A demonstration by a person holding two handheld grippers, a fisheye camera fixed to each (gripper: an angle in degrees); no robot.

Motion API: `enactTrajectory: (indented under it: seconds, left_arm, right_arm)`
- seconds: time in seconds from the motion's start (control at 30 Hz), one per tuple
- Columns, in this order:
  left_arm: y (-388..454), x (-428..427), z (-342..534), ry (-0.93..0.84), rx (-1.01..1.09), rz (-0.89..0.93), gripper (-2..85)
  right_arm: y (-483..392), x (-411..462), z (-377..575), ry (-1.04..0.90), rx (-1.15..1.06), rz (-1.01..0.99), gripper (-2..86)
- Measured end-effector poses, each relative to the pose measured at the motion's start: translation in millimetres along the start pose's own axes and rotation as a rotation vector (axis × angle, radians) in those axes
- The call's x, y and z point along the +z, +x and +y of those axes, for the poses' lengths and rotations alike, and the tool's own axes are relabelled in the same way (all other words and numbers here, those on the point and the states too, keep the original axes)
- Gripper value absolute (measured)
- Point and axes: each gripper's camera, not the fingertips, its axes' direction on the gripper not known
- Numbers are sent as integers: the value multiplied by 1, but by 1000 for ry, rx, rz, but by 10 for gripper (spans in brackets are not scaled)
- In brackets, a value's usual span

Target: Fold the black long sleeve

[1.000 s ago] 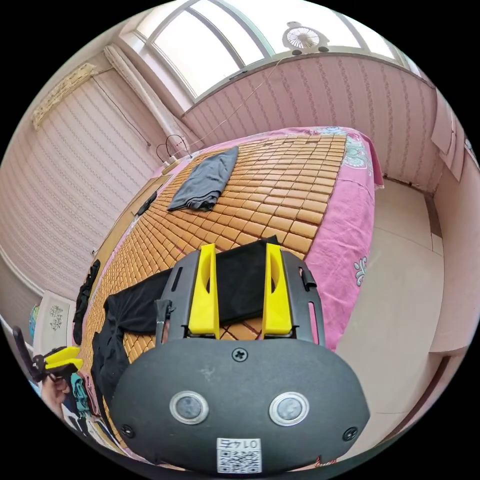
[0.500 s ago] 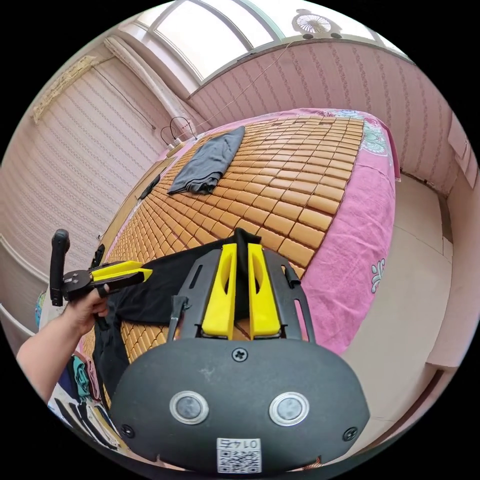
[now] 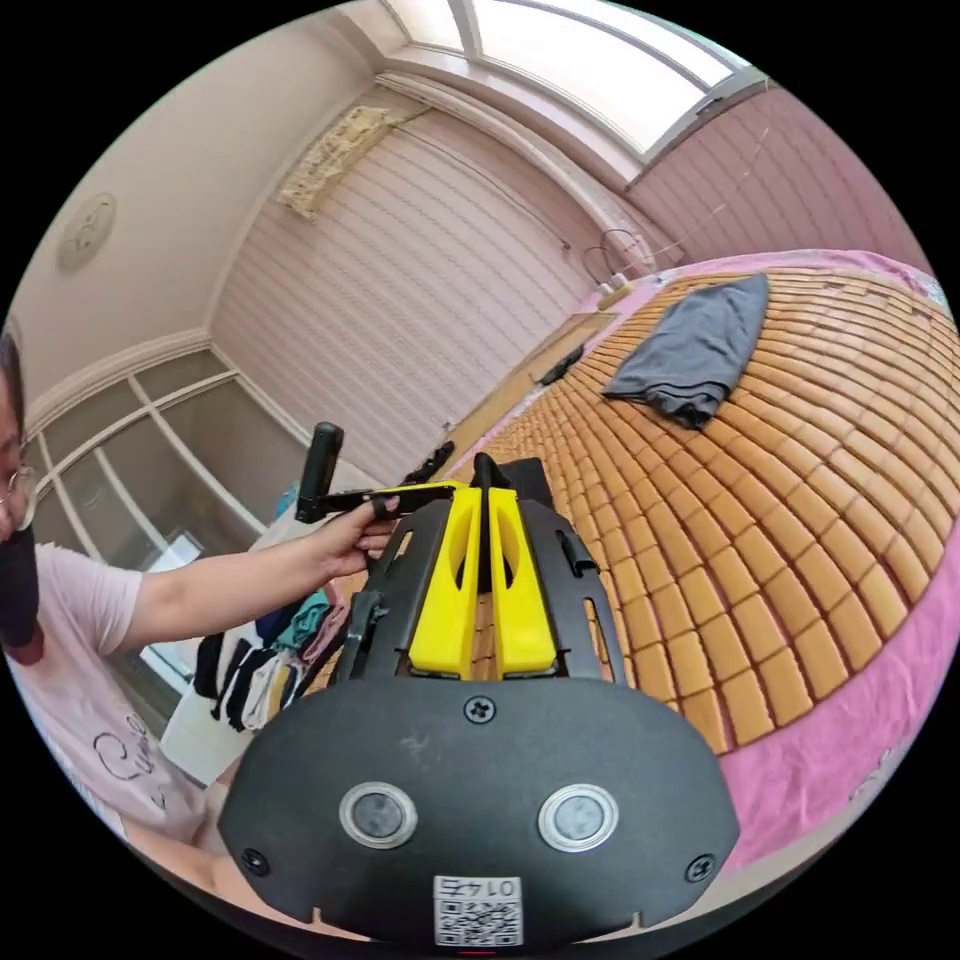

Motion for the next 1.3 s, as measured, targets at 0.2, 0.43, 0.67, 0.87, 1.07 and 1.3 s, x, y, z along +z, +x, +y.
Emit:
enactTrajectory:
  seconds: [0.2,0.43,0.67,0.87,1.07,1.3]
  left_arm:
    - [-53,-106,78,155,-147,-9,-10]
    - [-96,-137,196,109,-404,50,-9]
    - [-120,-134,267,69,-539,37,-7]
    - [-128,-175,322,122,-644,23,-1]
    - [-95,-200,359,6,-621,-12,39]
    - [-51,-181,349,-144,-533,-19,67]
  right_arm:
    - [-96,26,-10,-40,-394,-483,5]
    - [-230,143,32,-540,-669,-718,5]
    - [-329,231,121,-951,-911,-750,11]
    - [-361,269,184,-1225,-1078,-788,63]
    - [-318,293,149,-1176,-910,-643,76]
    - [-263,302,103,-984,-705,-355,60]
